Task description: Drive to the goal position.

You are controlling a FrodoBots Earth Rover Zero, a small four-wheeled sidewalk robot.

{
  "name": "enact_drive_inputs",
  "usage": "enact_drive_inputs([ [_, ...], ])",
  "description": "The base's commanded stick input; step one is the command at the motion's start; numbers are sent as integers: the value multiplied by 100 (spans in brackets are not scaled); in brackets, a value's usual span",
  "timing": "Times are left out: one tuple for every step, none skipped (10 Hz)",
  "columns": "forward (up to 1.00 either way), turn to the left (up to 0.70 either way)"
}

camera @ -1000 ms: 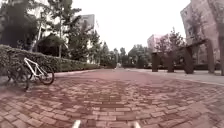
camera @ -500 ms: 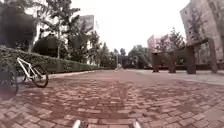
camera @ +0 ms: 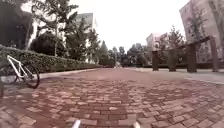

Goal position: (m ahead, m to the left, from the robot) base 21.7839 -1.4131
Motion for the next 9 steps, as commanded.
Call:
enact_drive_inputs([
  [70,-4],
  [70,0],
  [70,0],
  [70,-1],
  [70,-1],
  [70,-1],
  [70,0],
  [70,0],
  [70,-4],
])
